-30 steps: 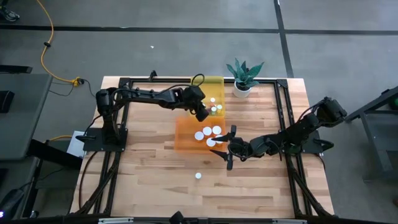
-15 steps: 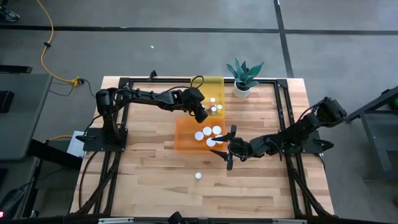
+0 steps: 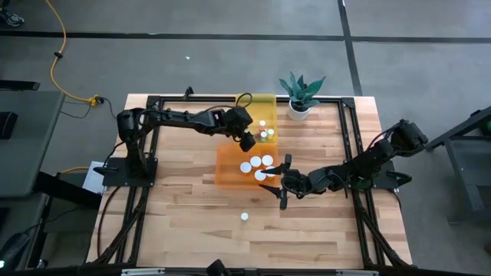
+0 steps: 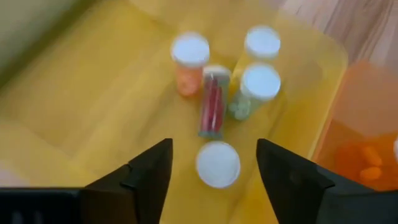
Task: Pick and place medicine bottles into bin by pill shape (circle, oval)
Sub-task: Put the small yellow pill bottle into the yellow bin
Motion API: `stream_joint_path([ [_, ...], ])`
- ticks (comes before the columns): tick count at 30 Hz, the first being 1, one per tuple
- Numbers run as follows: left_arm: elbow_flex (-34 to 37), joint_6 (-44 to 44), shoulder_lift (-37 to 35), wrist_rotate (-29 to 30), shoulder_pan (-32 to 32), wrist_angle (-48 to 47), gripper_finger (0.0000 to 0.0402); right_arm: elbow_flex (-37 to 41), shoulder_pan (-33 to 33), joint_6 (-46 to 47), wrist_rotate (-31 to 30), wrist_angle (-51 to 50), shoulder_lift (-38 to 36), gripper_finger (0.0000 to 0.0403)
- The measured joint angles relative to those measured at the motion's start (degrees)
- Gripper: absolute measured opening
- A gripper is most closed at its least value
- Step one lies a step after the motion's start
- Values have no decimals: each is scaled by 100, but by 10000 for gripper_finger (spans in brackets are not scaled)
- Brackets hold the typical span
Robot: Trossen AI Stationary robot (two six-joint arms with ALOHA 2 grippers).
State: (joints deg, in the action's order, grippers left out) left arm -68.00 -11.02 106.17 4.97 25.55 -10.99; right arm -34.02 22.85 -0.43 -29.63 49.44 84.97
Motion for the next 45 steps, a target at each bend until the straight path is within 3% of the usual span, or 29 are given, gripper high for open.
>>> stream_joint_path([
  [6, -727, 204, -665, 106, 180, -1314, 240, 0, 0, 0, -3, -7, 0, 213],
  [11, -469, 148, -1864, 495, 42, -1318, 238, 2, 0, 17, 11, -34, 0, 213],
  [16, 1001, 102, -3394, 476, -848, -45, 237, 2, 0, 17, 66, -32, 0, 213],
  [21, 3075, -102, -4697, 528, -2316, 2011, 237, 2, 0, 18, 72, -30, 0, 213],
  [23, 3820, -128, -4993, 814, -2956, 2958, 237, 2, 0, 20, 72, -30, 0, 213],
  [28, 5031, 213, -5281, 1789, -4272, 4579, 237, 2, 0, 18, 100, -30, 0, 213],
  [32, 5247, 625, -5288, 2334, -4827, 4898, 237, 2, 0, -3, 114, -28, 0, 213],
  [39, 5247, 784, -5287, 2597, -5017, 4910, 237, 2, -9, -243, 149, 121, 0, 213],
  [45, 5247, 931, -5287, 2616, -4986, 4910, 237, -74, 9, 264, 1068, -75, 4, 213],
])
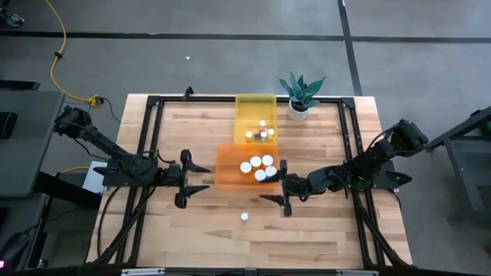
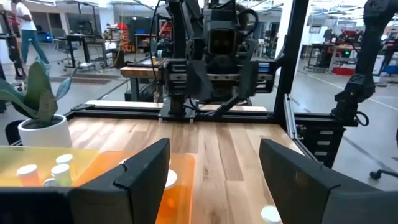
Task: Pick and place medicine bottles into bin by pill shape (circle, oval)
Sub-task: Put the small yellow pill bottle into the yellow bin
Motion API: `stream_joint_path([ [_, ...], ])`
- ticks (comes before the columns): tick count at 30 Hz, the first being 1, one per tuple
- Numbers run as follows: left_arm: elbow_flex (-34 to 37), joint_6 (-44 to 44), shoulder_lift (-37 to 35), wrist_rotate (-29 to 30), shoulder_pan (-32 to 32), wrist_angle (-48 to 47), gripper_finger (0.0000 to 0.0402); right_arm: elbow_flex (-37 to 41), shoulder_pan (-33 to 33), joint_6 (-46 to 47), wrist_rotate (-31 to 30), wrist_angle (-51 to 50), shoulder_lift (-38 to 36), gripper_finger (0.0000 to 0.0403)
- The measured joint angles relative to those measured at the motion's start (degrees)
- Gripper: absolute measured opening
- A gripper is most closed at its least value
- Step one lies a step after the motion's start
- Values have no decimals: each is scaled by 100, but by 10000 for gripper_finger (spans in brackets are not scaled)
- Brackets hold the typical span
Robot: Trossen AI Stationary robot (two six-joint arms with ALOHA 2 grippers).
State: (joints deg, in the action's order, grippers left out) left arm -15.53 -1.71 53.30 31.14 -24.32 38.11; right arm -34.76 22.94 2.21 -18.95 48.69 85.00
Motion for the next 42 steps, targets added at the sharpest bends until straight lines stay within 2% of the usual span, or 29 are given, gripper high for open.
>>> stream_joint_path([
  [4, 0, 1, 0, 100, 0, -6, 237, -560, 188, 452, -157, -1265, 141, 213],
  [7, 0, 1, 0, 113, 2, -11, 237, -1154, 354, 695, -411, -2298, 537, 213],
  [14, 0, -3, 2, 111, 2, -14, 237, -2372, 524, 742, -733, -3461, 1843, 213],
  [21, -2, -3, 2, 111, 2, -72, 237, -2732, 524, 1150, -757, -3637, 2470, 213],
  [25, -2, -3, 4, 114, 2, -103, 237, -2735, 544, 1484, -605, -3636, 2553, 213],
  [32, -2, -5, 4, 124, 2, -103, 237, -2737, 656, 1451, -473, -3347, 2558, 213],
  [38, -2, -7, 4, 124, 2, -103, 237, -2737, 645, 1394, -697, -3465, 2562, 213],
  [42, -2, -5, 4, 124, 2, -103, 237, -2737, 649, 1411, -461, -3471, 2564, 213],
])
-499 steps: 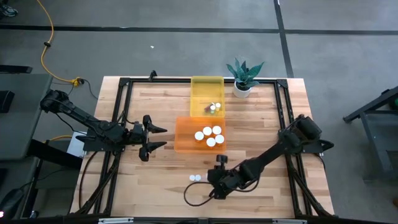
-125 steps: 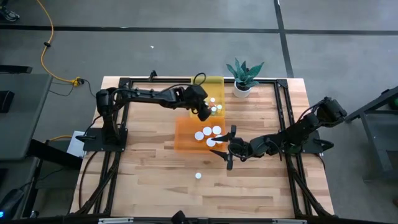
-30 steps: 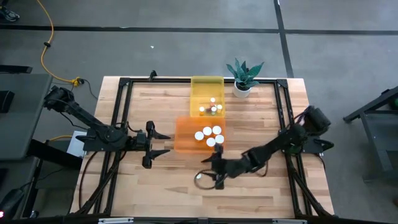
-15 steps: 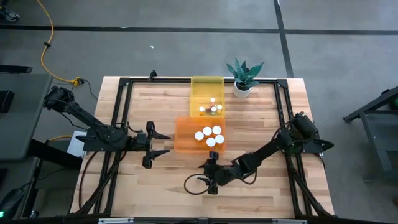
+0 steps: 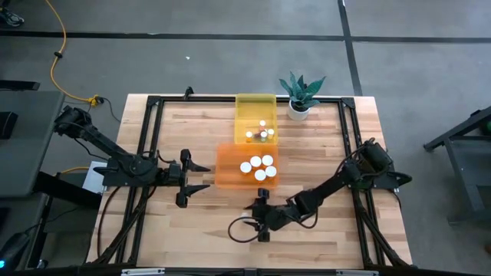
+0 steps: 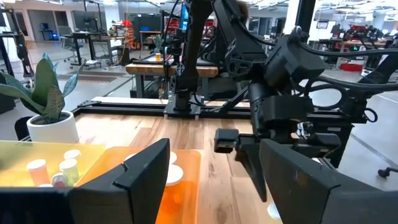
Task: Pick and place medicine bottles into bin by pill shape (circle, oval)
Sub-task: Put the small yellow pill bottle into the yellow bin
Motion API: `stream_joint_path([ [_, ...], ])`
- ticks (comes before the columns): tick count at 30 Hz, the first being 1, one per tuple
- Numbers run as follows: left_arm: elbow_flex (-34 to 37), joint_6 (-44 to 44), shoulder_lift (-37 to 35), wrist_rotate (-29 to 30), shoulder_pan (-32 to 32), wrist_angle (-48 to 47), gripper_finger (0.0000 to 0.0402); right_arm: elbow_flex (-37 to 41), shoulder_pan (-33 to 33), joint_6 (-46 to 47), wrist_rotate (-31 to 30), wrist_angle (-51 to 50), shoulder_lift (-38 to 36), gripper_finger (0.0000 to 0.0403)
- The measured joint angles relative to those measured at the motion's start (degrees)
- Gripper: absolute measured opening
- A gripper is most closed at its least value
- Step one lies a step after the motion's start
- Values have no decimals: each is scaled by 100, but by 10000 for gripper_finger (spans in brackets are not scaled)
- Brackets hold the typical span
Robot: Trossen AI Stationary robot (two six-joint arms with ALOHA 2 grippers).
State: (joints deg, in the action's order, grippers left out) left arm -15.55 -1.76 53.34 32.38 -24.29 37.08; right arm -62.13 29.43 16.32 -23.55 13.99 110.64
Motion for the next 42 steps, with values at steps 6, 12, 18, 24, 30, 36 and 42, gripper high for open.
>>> stream_joint_path([
  [6, 0, -2, 0, 0, 0, -2, 237, -4, 0, 34, 75, 95, 200, 213],
  [12, 0, -1, 0, 0, 0, -31, 237, -4, -15, 21, -89, 175, 378, 213],
  [18, 0, -2, 0, 91, -2, -44, 237, -4, -15, -6, -89, 356, 405, 213],
  [24, 0, -7, 0, 135, -2, -56, 237, -4, -15, -224, -95, 647, 403, 202],
  [30, 0, -11, 0, 135, -2, -104, 237, -4, -16, 6, -54, 429, 403, 153],
  [36, -1, -11, 0, 134, -2, -103, 237, -4, -17, 163, 103, 348, 403, 130],
  [42, 0, -11, 0, 133, -2, -103, 237, -4, -17, 122, 103, 383, 403, 129],
])
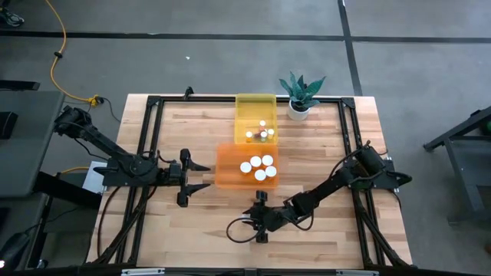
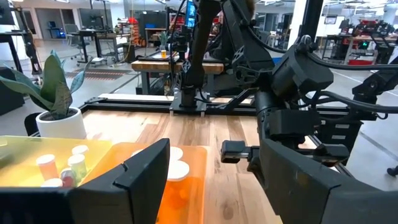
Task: Pick and place medicine bottles into bin by pill shape (circle, oval)
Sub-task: Put the small yellow pill bottle into the yellow bin
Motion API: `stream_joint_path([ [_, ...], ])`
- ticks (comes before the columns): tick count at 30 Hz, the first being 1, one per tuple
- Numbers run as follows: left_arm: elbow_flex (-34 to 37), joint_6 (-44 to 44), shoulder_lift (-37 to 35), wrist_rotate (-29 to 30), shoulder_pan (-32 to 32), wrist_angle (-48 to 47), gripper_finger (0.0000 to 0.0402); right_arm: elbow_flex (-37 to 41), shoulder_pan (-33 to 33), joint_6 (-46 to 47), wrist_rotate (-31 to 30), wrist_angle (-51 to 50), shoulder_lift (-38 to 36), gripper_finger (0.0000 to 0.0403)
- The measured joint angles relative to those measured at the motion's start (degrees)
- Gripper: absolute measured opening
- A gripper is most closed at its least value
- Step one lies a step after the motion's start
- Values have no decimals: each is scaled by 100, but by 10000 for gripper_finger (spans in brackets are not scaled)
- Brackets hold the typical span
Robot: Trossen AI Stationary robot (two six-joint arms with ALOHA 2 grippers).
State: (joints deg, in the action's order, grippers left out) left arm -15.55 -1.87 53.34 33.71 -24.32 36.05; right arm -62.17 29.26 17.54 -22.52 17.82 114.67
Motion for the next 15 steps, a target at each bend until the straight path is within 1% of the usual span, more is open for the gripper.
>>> stream_joint_path([
  [2, -2, 0, 0, 0, 0, 0, 237, 0, 0, 0, 0, 2, 0, 125],
  [5, -1, 0, 0, 0, 1, -2, 237, 0, 0, -122, 7, 49, -3, 108],
  [9, -2, 0, 0, 0, 2, -41, 237, 7, 35, -536, 153, 127, -269, 83],
  [13, -2, -6, 0, 0, 0, -46, 237, 7, 100, -1148, 143, -11, -704, 84],
  [15, 0, -46, 0, 0, 1, -46, 237, 7, 103, -1351, -40, -310, -922, 90],
])
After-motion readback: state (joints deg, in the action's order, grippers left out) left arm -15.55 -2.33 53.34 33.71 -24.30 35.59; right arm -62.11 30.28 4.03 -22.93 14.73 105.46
